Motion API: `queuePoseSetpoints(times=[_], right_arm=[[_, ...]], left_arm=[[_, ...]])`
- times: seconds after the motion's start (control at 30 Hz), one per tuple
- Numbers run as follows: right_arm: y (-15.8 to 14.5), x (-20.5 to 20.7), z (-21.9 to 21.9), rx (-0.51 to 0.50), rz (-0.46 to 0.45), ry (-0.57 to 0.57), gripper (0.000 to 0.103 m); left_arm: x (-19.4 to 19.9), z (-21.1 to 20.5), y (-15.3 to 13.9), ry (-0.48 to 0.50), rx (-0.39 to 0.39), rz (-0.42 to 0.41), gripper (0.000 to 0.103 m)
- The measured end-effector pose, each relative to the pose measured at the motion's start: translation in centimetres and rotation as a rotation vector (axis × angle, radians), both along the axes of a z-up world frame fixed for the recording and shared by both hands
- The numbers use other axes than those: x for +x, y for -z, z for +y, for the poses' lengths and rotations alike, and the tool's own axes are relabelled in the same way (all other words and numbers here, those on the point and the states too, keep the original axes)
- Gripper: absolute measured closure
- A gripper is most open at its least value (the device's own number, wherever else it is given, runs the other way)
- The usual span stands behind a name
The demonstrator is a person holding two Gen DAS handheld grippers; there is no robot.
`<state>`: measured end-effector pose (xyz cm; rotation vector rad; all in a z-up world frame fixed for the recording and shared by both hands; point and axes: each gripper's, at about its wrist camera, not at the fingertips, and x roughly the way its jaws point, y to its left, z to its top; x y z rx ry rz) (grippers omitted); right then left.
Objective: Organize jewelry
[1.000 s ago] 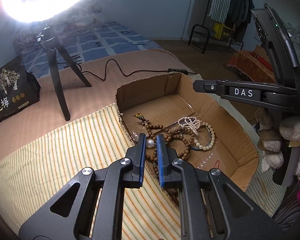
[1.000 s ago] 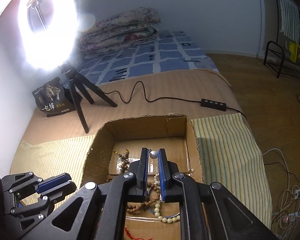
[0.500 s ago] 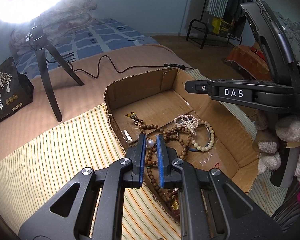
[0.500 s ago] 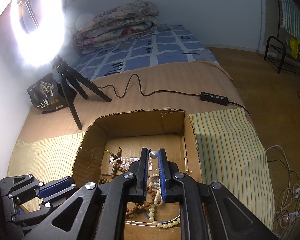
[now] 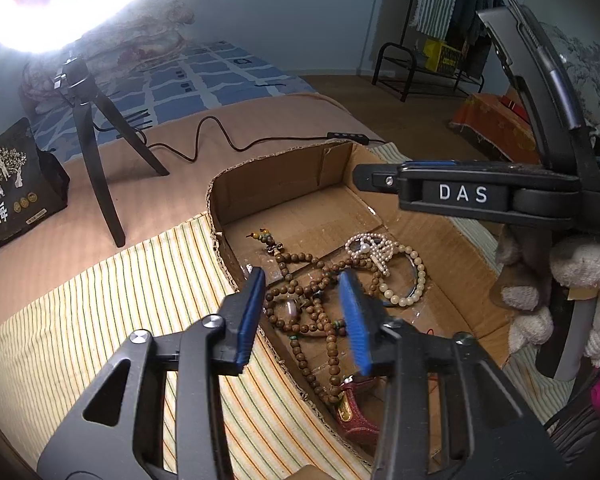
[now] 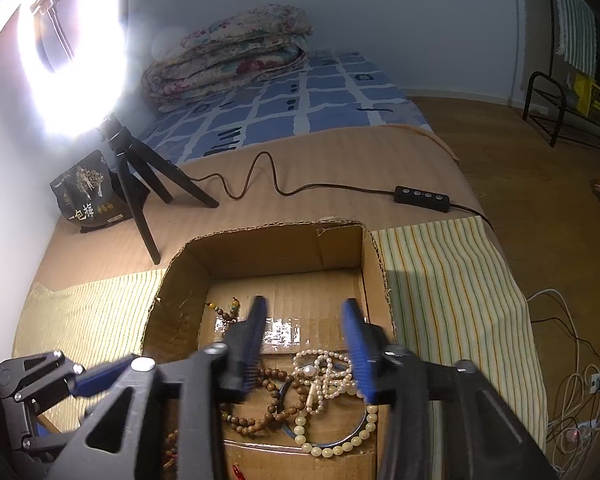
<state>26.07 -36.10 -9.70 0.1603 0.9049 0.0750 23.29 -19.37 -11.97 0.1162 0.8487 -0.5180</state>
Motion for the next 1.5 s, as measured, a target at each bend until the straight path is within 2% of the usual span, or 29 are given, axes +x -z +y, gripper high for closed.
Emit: queuePoseSetpoints(times=[0.03, 0.07, 0.23, 0.63, 0.77, 1.1, 1.17, 1.23, 1.47, 1.5], right_arm=[[-0.1, -0.1, 0.0, -0.003, -0.005, 0.004, 0.038], [-0.2, -0.1, 0.0, -0.004, -0.009, 0.006, 0.035], [-0.5, -0.2, -0.1, -0.006, -0.015, 0.014, 0.025], [-1.6, -1.4, 0.4, -0.006, -0.029, 0.015, 0.024], [-2.8, -2.3, 0.7, -0.014, -0.050, 0.021, 0.016], [-6.1, -5.0, 1.3, -0.060, -0.099, 0.019, 0.010], [-6.9, -5.8, 1.6, -0.080, -0.111, 0.017, 0.008], [-7.6, -6.5, 1.9, -0.095, -0.126, 0.014, 0.005], [-9.8, -8.8, 2.7, -0.126, -0.164, 0.009, 0.004], [-10.0, -9.1, 2.8, -0.128, -0.167, 0.010, 0.004]], left_arm=[[0.0, 0.0, 0.0, -0.001, 0.004, -0.001, 0.064], [0.0, 0.0, 0.0, -0.001, 0.008, -0.004, 0.064], [-0.1, 0.1, -0.1, -0.004, 0.010, -0.004, 0.060], [-1.4, 0.8, -1.5, -0.018, -0.002, -0.022, 0.059], [-2.4, 1.2, -2.5, -0.022, -0.002, -0.037, 0.059], [-5.1, 2.6, -5.1, -0.025, -0.006, -0.077, 0.059], [-5.9, 3.0, -5.7, -0.028, -0.011, -0.086, 0.057], [-6.6, 3.4, -6.3, -0.035, -0.018, -0.095, 0.050], [-8.6, 4.6, -8.5, -0.051, -0.036, -0.124, 0.048], [-8.8, 4.7, -8.8, -0.053, -0.039, -0.132, 0.045]])
